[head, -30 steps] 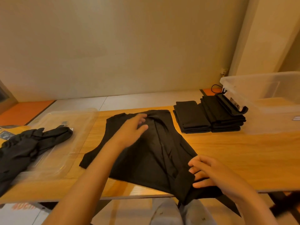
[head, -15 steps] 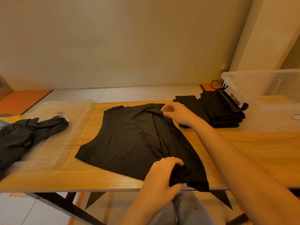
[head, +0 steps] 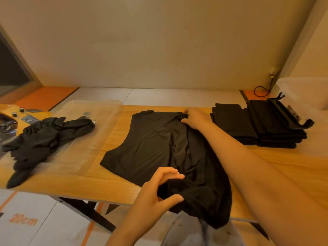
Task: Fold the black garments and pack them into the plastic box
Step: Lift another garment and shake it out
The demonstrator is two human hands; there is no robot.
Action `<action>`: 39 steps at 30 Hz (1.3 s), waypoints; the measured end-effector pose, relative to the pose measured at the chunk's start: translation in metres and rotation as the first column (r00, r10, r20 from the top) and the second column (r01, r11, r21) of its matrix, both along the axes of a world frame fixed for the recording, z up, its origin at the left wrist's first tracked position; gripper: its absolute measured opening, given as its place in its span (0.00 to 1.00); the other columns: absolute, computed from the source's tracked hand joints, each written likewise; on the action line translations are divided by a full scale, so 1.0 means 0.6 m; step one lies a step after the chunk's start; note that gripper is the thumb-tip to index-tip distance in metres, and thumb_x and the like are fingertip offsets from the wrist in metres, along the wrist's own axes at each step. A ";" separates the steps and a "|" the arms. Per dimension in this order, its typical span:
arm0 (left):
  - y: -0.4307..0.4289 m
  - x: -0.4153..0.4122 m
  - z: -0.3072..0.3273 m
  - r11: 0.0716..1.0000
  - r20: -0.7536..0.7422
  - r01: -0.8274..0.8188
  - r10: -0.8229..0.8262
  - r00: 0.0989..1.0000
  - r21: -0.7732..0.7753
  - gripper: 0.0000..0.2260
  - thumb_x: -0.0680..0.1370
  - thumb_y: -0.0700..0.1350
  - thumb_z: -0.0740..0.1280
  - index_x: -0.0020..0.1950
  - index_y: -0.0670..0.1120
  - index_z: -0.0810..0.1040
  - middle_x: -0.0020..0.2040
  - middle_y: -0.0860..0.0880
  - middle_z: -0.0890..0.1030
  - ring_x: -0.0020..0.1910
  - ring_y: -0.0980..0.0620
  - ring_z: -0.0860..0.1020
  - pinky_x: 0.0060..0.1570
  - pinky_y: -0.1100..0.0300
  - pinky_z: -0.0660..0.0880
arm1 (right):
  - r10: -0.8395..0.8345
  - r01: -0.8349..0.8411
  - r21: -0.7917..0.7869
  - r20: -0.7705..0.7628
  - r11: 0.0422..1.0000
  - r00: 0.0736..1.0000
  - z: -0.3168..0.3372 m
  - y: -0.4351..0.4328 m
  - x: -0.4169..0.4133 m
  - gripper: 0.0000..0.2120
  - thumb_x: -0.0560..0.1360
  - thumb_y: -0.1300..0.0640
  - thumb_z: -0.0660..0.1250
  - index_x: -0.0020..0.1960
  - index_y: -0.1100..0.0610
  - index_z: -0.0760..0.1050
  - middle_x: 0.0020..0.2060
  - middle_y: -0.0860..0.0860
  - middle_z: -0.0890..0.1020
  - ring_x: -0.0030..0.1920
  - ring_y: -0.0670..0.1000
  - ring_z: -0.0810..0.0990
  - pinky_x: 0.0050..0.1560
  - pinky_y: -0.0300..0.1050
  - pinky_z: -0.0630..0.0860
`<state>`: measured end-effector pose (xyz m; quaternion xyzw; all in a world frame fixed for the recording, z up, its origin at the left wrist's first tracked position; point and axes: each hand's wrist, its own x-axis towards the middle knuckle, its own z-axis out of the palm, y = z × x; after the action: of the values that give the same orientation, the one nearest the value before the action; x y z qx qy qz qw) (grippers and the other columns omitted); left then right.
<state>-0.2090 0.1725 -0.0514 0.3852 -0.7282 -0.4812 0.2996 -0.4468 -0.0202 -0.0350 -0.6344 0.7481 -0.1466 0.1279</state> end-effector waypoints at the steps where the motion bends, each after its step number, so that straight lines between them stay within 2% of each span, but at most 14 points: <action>1: -0.002 0.009 0.000 1.000 0.003 -0.007 0.007 1.000 -0.002 0.20 0.73 0.40 0.74 0.58 0.58 0.73 0.57 0.61 0.81 0.59 0.60 0.77 0.54 0.57 0.78 | -0.013 0.014 -0.011 0.014 1.000 1.000 0.001 -0.001 0.001 0.15 0.78 0.51 0.66 0.62 0.54 0.75 0.58 0.55 0.79 0.55 0.58 0.77 0.52 0.52 0.78; 3: -0.007 0.022 -0.003 0.999 0.038 -0.017 0.018 0.999 -0.034 0.17 0.73 0.39 0.73 0.53 0.59 0.76 0.53 0.60 0.82 0.56 0.60 0.79 0.54 0.63 0.76 | -0.042 0.047 -0.064 0.077 0.997 0.996 0.003 0.001 -0.001 0.10 0.78 0.52 0.66 0.57 0.53 0.78 0.56 0.54 0.80 0.53 0.57 0.78 0.48 0.49 0.78; 5: -0.009 0.028 -0.005 0.996 0.055 -0.062 0.065 0.996 -0.060 0.14 0.74 0.38 0.72 0.50 0.58 0.79 0.46 0.58 0.83 0.49 0.57 0.80 0.50 0.63 0.77 | -0.062 0.081 -0.115 0.160 0.990 0.985 0.007 0.004 -0.007 0.07 0.78 0.53 0.66 0.54 0.53 0.78 0.54 0.53 0.80 0.51 0.56 0.78 0.43 0.47 0.75; 10: -0.007 0.023 -0.003 0.989 0.023 -0.094 0.097 0.995 -0.117 0.09 0.73 0.39 0.73 0.43 0.54 0.80 0.38 0.52 0.82 0.39 0.52 0.80 0.40 0.60 0.78 | -0.086 0.160 -0.200 0.334 0.967 0.939 0.037 0.023 -0.022 0.04 0.76 0.56 0.68 0.50 0.55 0.77 0.47 0.51 0.78 0.50 0.54 0.77 0.47 0.50 0.76; 12: -0.006 0.025 0.004 0.988 0.049 -0.072 0.079 0.996 -0.134 0.08 0.72 0.39 0.74 0.41 0.52 0.80 0.38 0.51 0.81 0.37 0.53 0.79 0.38 0.61 0.76 | -0.067 0.150 -0.192 0.381 0.970 0.922 0.055 0.036 -0.027 0.03 0.76 0.57 0.68 0.48 0.56 0.76 0.46 0.52 0.78 0.47 0.52 0.76 0.45 0.48 0.74; 14: -0.010 0.035 0.016 0.980 0.098 -0.058 0.077 0.992 -0.188 0.09 0.72 0.38 0.73 0.42 0.52 0.81 0.38 0.54 0.81 0.38 0.55 0.80 0.39 0.61 0.77 | -0.044 0.129 -0.162 0.447 0.978 0.893 0.078 0.055 -0.033 0.03 0.76 0.59 0.68 0.45 0.57 0.75 0.46 0.53 0.78 0.46 0.52 0.77 0.43 0.46 0.74; 18: -0.038 0.079 0.058 0.930 0.181 -0.113 0.186 0.966 -0.349 0.10 0.74 0.38 0.71 0.47 0.54 0.80 0.40 0.57 0.82 0.44 0.58 0.80 0.42 0.64 0.77 | -0.046 0.192 -0.159 0.643 0.968 0.764 0.134 0.106 -0.048 0.10 0.77 0.62 0.67 0.38 0.56 0.72 0.39 0.52 0.77 0.43 0.51 0.78 0.40 0.42 0.77; 21: -0.073 0.119 0.092 0.865 0.260 -0.134 0.288 0.922 -0.483 0.11 0.77 0.39 0.68 0.50 0.56 0.78 0.45 0.60 0.80 0.45 0.61 0.78 0.45 0.67 0.75 | -0.065 0.236 -0.142 0.715 0.961 0.696 0.176 0.146 -0.072 0.06 0.77 0.65 0.66 0.42 0.58 0.74 0.40 0.53 0.77 0.44 0.50 0.78 0.38 0.38 0.76; 22: -0.087 0.130 0.102 0.834 0.264 -0.147 0.329 0.907 -0.532 0.12 0.77 0.38 0.67 0.51 0.56 0.78 0.46 0.58 0.80 0.45 0.60 0.78 0.46 0.65 0.75 | -0.076 0.243 -0.130 0.722 0.961 0.687 0.188 0.159 -0.081 0.02 0.76 0.65 0.66 0.45 0.61 0.76 0.42 0.54 0.79 0.47 0.51 0.79 0.39 0.38 0.76; 24: -0.111 0.148 0.124 0.753 0.248 -0.181 0.418 0.874 -0.632 0.11 0.77 0.36 0.67 0.50 0.53 0.78 0.46 0.53 0.81 0.43 0.58 0.77 0.45 0.61 0.75 | -0.093 0.253 -0.122 0.714 0.960 0.694 0.211 0.185 -0.096 0.04 0.76 0.65 0.67 0.50 0.65 0.78 0.46 0.57 0.80 0.48 0.54 0.80 0.39 0.38 0.78; 27: -0.146 0.171 0.160 0.663 0.236 -0.225 0.530 0.814 -0.714 0.09 0.78 0.34 0.65 0.53 0.44 0.80 0.49 0.45 0.82 0.47 0.47 0.78 0.48 0.54 0.74 | -0.122 0.319 -0.117 0.759 0.941 0.639 0.243 0.218 -0.111 0.04 0.76 0.64 0.68 0.43 0.63 0.77 0.44 0.59 0.81 0.43 0.52 0.82 0.34 0.36 0.79; 32: -0.207 0.200 0.228 0.552 0.201 -0.266 0.644 0.738 -0.791 0.10 0.79 0.34 0.63 0.58 0.38 0.79 0.54 0.38 0.81 0.51 0.37 0.77 0.49 0.48 0.72 | -0.147 0.461 -0.079 0.889 0.884 0.433 0.297 0.233 -0.126 0.05 0.78 0.61 0.65 0.43 0.60 0.75 0.40 0.56 0.79 0.39 0.50 0.80 0.38 0.39 0.78; 36: -0.271 0.193 0.275 0.541 0.088 -0.369 0.642 0.761 -0.756 0.09 0.79 0.34 0.61 0.55 0.37 0.80 0.49 0.38 0.81 0.45 0.40 0.78 0.46 0.50 0.72 | -0.165 0.475 -0.085 0.872 0.876 0.461 0.321 0.203 -0.129 0.06 0.80 0.61 0.62 0.45 0.61 0.74 0.36 0.54 0.79 0.31 0.46 0.80 0.30 0.35 0.75; 39: -0.341 0.167 0.302 0.607 0.044 -0.443 0.620 0.784 -0.659 0.08 0.80 0.35 0.61 0.56 0.38 0.78 0.47 0.40 0.80 0.37 0.46 0.79 0.42 0.55 0.76 | -0.155 0.453 -0.062 0.892 0.889 0.425 0.328 0.152 -0.128 0.07 0.80 0.62 0.60 0.45 0.62 0.74 0.36 0.55 0.81 0.25 0.45 0.80 0.25 0.33 0.76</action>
<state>-0.1086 -0.0319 0.1298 0.5271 -0.7274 -0.0470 0.4369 -0.5237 0.0712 0.1620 -0.3353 0.6515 -0.5758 0.3627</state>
